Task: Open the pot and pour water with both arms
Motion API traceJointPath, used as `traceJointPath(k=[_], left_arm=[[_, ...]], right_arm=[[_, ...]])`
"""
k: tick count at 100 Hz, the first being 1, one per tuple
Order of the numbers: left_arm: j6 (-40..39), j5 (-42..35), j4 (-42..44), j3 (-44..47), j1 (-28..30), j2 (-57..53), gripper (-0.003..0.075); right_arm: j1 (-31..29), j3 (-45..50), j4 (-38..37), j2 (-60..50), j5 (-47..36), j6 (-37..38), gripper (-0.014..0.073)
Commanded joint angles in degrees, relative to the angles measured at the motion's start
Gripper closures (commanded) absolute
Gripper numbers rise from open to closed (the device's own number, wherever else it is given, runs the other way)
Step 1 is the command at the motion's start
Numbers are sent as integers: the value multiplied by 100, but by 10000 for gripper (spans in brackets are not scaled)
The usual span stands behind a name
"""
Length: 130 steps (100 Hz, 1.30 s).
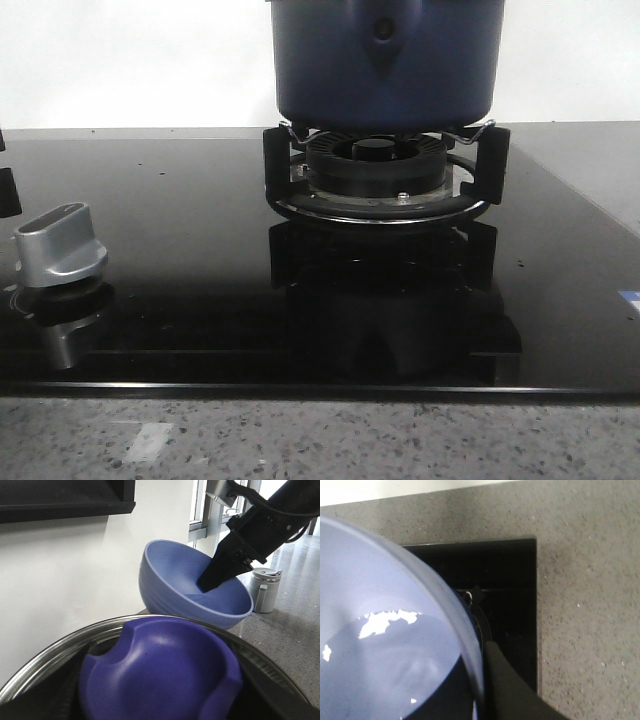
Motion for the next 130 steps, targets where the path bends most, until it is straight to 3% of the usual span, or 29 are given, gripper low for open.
traceJointPath(k=[1,24,56,96,115,130], left_arm=[[7,6,-491,-211,22,-192,363],[7,6,-565,-211,22,-192,363],[7,-2,-615,-211,22,-192,363],[7,-21,-615,-211,22,-192,363],[7,-30,-615,-211,22,-192,363],[7,-30,-615,-211,22,-192,363]], right_arm=[[220,-200,-220,-184,-671,-36,640],[618,-200,-945,-172,-1173,192,640],[708,-200,-1193,55,-1467,192,640],[1319,-200,-2642,196,-1794,511,640],[1754,-28,-3930,248,-1852,1035,640],[1898,77,-4209,261,-1996,1168,640]])
